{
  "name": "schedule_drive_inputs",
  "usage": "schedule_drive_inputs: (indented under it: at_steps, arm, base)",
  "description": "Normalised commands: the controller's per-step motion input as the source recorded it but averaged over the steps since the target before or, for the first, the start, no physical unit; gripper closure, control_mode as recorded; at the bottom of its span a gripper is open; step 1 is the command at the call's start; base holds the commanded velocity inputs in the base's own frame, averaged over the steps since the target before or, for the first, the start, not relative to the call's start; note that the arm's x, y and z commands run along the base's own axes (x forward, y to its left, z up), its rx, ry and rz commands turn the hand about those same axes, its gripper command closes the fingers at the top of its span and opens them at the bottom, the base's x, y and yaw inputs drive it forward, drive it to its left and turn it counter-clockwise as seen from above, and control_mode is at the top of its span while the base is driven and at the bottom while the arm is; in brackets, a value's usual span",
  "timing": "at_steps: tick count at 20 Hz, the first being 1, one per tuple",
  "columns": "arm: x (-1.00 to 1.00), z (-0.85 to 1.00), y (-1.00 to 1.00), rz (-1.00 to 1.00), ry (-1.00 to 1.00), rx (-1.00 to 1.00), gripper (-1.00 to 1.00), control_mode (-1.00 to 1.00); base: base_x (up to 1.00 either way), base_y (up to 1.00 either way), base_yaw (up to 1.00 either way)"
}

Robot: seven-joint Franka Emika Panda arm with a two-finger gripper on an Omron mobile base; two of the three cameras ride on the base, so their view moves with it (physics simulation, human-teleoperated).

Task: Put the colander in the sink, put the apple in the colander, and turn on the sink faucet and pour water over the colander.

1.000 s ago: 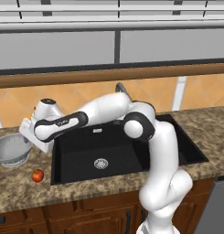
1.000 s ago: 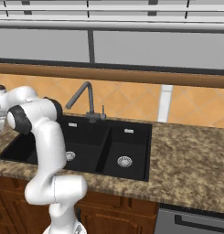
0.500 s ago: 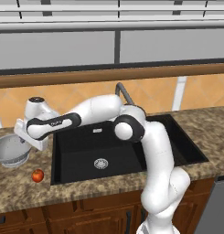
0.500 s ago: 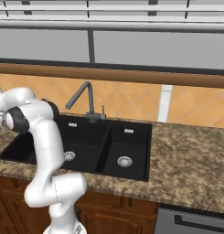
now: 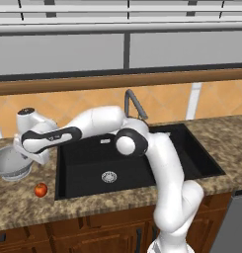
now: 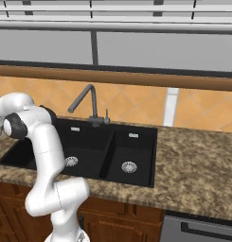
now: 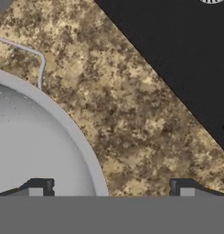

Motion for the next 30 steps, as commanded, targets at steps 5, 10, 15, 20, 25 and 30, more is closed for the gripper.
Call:
schedule_drive_inputs:
  at_steps: [5,10,15,20,25,30]
  arm:
    - [0.08,-0.25,0.0,0.0,0.0,-0.07,-1.0,-1.0]
    - [0.19,-0.12,0.0,0.0,0.0,0.0,-1.0,-1.0]
    - [0.24,-0.14,0.0,0.0,0.0,0.0,-1.0,-1.0]
    - [0.11,-0.27,0.0,0.0,0.0,0.0,-1.0,-1.0]
    - [0.09,-0.23,0.08,0.0,0.0,0.0,-1.0,-1.0]
    - [0.02,-0.27,0.1,0.01,0.0,0.0,1.0,-1.0]
  base:
    - [0.0,0.0,0.0]
    - [0.0,0.0,0.0]
    - [0.0,0.0,0.0]
    - [0.0,0.0,0.0]
    - [0.0,0.0,0.0]
    - [0.0,0.0,0.0]
